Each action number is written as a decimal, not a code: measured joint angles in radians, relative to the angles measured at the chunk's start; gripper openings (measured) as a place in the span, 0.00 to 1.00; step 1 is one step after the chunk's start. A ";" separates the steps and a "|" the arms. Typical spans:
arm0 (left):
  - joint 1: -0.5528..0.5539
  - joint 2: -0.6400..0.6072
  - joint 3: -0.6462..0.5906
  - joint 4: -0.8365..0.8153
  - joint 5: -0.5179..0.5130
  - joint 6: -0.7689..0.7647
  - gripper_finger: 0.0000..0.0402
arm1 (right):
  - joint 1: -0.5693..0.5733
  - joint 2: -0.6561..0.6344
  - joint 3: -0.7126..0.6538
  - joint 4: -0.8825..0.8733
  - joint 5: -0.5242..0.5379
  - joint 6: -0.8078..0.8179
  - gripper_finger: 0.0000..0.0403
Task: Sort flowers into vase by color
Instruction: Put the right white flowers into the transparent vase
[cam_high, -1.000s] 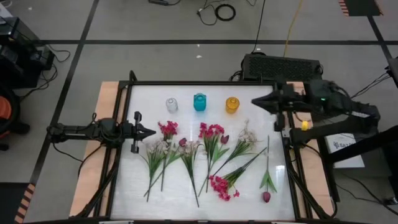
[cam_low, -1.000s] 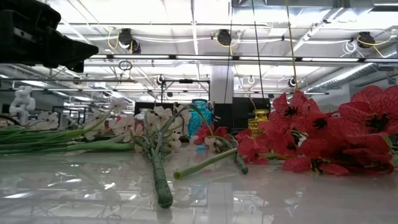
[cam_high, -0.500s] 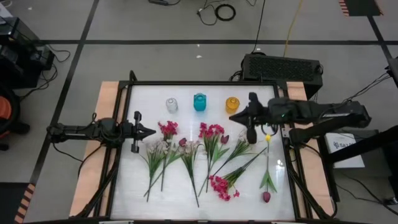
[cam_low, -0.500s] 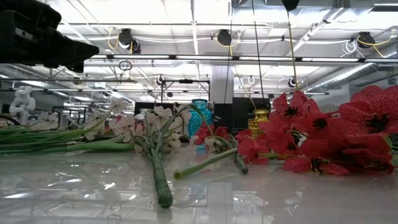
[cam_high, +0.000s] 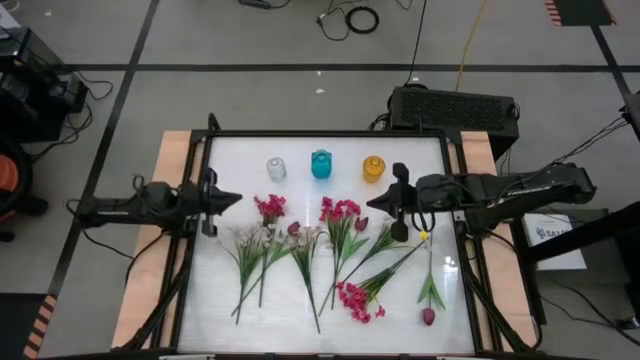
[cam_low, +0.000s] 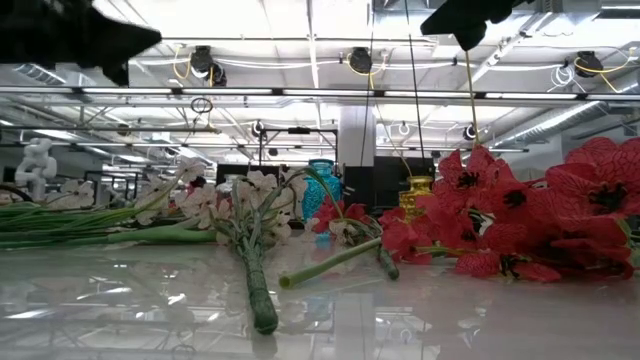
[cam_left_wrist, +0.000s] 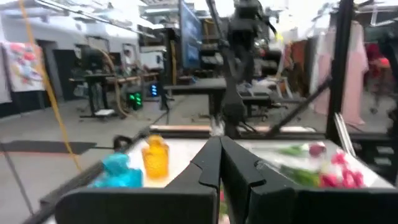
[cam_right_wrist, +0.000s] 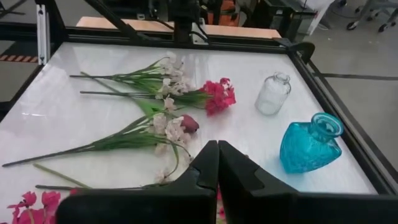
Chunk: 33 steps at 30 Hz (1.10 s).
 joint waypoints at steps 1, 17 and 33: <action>0.000 0.020 0.038 -0.019 -0.002 -0.017 0.02 | 0.000 0.000 0.000 0.000 0.000 0.000 0.00; 0.000 0.506 0.657 -0.318 0.167 -0.016 0.02 | -0.001 0.002 0.000 0.007 0.001 -0.038 0.00; 0.001 0.627 0.442 -0.313 0.068 -0.292 0.02 | -0.001 0.042 0.001 0.006 0.003 0.040 0.00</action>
